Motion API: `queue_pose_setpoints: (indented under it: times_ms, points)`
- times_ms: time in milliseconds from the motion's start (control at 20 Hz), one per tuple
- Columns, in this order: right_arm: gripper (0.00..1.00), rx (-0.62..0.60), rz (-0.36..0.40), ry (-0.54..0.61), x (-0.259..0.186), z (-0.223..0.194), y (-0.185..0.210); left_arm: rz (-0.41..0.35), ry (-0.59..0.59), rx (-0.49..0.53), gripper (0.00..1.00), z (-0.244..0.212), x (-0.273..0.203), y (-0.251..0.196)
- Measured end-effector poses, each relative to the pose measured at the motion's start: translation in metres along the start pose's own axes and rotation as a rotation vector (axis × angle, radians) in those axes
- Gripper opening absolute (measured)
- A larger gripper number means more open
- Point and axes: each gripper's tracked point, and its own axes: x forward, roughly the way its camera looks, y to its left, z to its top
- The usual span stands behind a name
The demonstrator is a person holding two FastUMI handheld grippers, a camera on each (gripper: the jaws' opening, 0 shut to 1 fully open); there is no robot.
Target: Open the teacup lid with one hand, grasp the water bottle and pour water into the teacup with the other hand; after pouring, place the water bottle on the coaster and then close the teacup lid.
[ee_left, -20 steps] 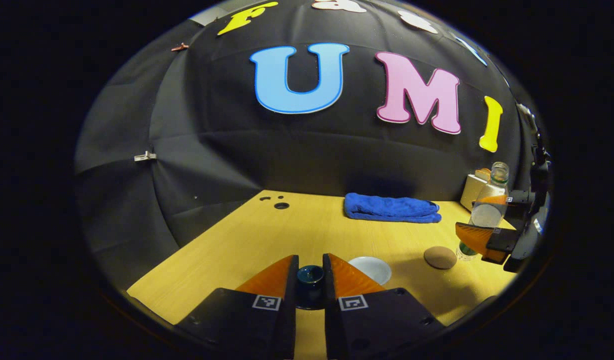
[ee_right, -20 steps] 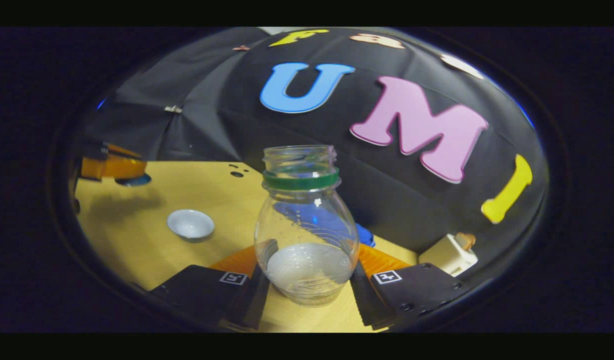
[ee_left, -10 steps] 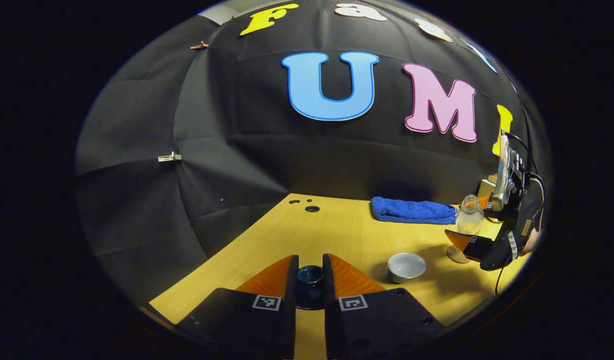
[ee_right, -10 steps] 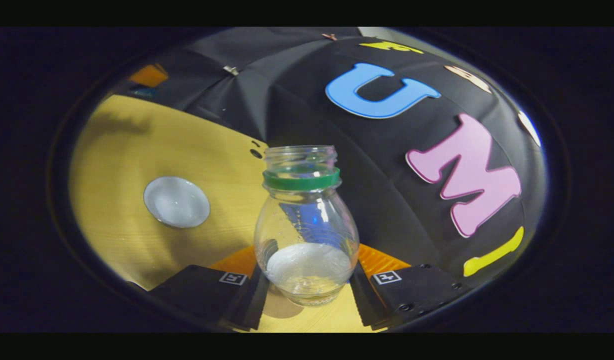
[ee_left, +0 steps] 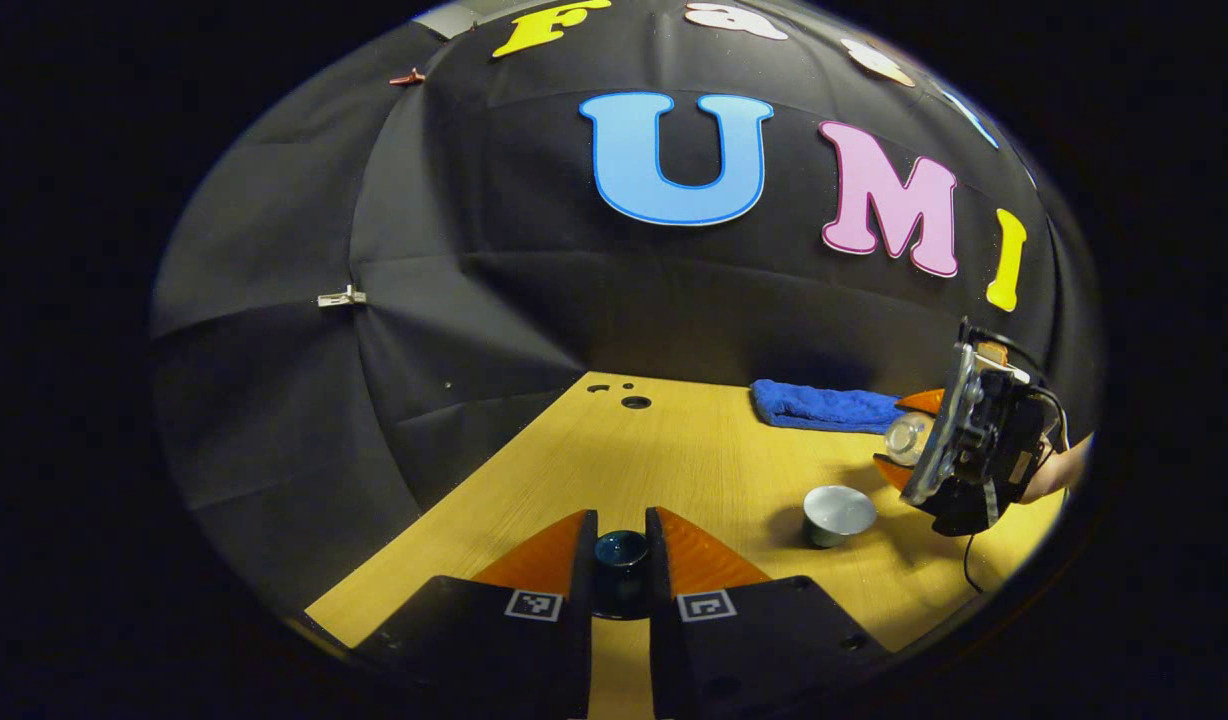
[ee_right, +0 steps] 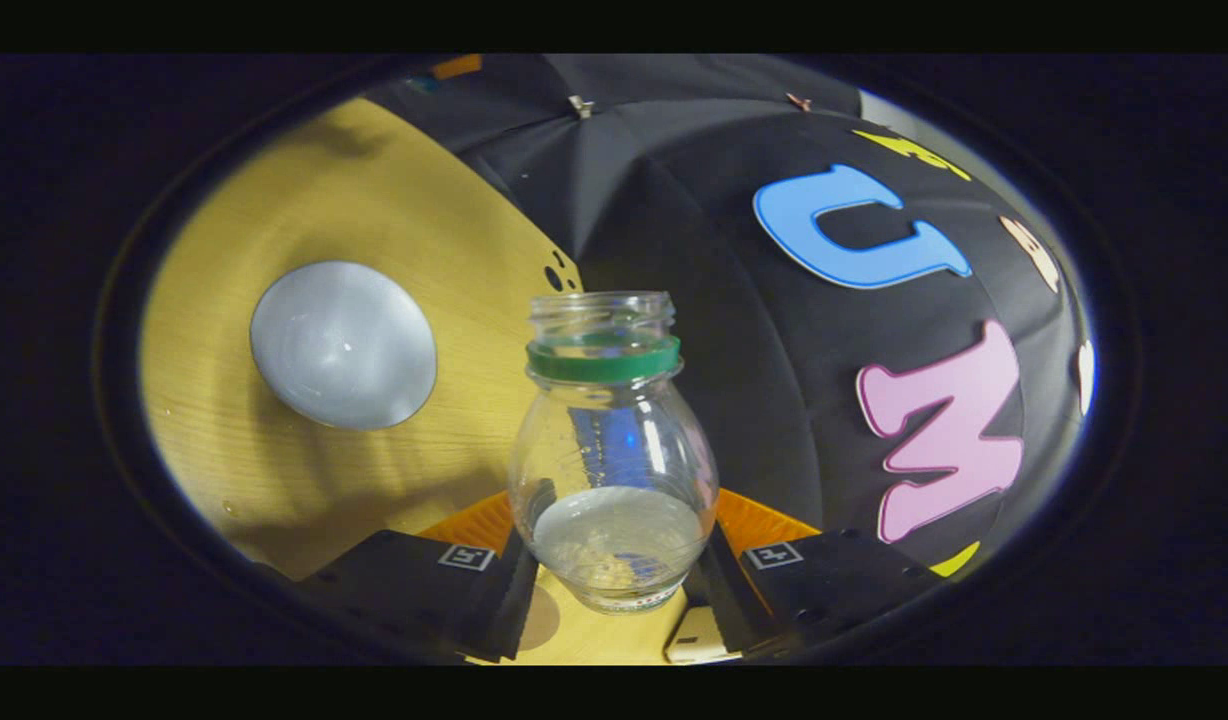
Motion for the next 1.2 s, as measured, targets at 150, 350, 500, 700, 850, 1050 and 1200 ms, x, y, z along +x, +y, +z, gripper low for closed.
queue_pose_setpoints:
  times_ms: [150, 350, 500, 700, 850, 1050, 1200]
  points:
    - [0.75, -0.059, 0.018, -0.012, 0.006, 0.000, 0.013, -0.019, -0.004, 0.015, 0.27, 0.002, 0.006, -0.001]
    - [0.75, -0.166, -0.012, -0.041, 0.007, 0.004, 0.009, -0.035, 0.012, 0.013, 0.28, -0.004, 0.010, 0.000]
    - [0.70, -0.284, -0.049, -0.076, 0.014, 0.010, 0.004, -0.043, 0.017, 0.004, 0.28, -0.008, 0.014, -0.001]
    - [0.75, -0.332, -0.042, -0.093, 0.018, 0.012, 0.010, -0.041, 0.018, 0.006, 0.28, -0.010, 0.014, 0.001]
    - [0.75, -0.396, -0.040, -0.116, 0.020, 0.017, 0.012, -0.038, 0.023, -0.001, 0.24, -0.012, 0.013, 0.002]
    - [0.75, -0.455, -0.040, -0.135, 0.022, 0.019, 0.012, -0.034, 0.029, 0.003, 0.28, -0.015, 0.012, 0.006]
    - [0.75, -0.482, -0.042, -0.139, 0.022, 0.020, 0.011, -0.033, 0.033, 0.002, 0.24, -0.016, 0.010, 0.009]
